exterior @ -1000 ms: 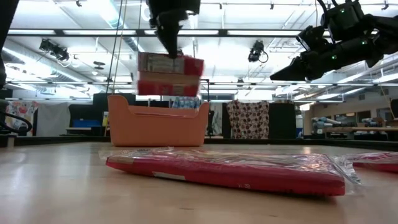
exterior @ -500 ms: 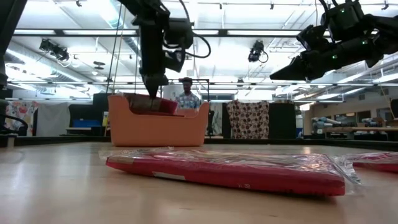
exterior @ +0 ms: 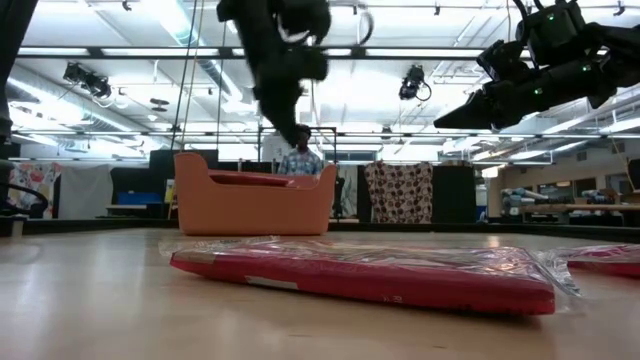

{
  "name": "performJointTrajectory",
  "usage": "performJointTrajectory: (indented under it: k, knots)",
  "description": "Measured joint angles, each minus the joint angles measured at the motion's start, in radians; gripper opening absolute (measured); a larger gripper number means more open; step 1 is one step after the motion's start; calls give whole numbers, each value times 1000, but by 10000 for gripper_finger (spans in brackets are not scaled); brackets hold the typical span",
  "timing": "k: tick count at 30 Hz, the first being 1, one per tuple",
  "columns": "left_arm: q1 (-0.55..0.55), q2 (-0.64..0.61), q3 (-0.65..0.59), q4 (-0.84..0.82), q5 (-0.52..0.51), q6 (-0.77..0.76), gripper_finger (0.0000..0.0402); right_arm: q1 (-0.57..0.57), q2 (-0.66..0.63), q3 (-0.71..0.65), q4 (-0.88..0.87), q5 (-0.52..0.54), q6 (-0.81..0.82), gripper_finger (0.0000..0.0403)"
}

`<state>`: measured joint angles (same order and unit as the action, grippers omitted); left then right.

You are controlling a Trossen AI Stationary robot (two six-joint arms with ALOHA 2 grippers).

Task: Sort popcorn bags into baskets
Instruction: Put the center red popcorn pack into the orange bin

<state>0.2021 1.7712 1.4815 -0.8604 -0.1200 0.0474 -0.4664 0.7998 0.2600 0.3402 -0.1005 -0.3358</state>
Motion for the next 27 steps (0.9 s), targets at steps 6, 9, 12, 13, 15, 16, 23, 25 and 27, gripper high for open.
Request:
performJointTrajectory:
  k: [6, 9, 12, 13, 15, 16, 23, 25, 27]
  knots:
    - [-134, 44, 1, 176, 229, -87, 171, -1, 0, 0, -1, 5, 0, 94]
    - [-205, 70, 1, 216, 249, -88, 167, -2, -1, 0, -3, 6, 0, 94]
    - [-269, 108, 1, 226, 250, -81, 167, -3, 1, 0, 2, 12, 0, 94]
    - [-287, 122, 1, 233, 251, -80, 167, -6, -1, 0, -2, 15, 0, 94]
    - [-321, 149, 1, 243, 252, -84, 166, -7, 0, 1, 4, 23, 0, 94]
    - [-336, 166, 0, 255, 255, -88, 166, -9, -2, 1, 0, 25, 0, 94]
    - [-424, 269, 0, 296, 369, -92, 166, -10, -1, 1, 1, 30, 0, 94]
    - [-439, 298, 0, 285, 388, -102, 166, -11, -1, 1, 1, 29, 0, 94]
    - [-445, 319, 0, 282, 378, -109, 166, -11, -1, 1, 0, 29, 0, 94]
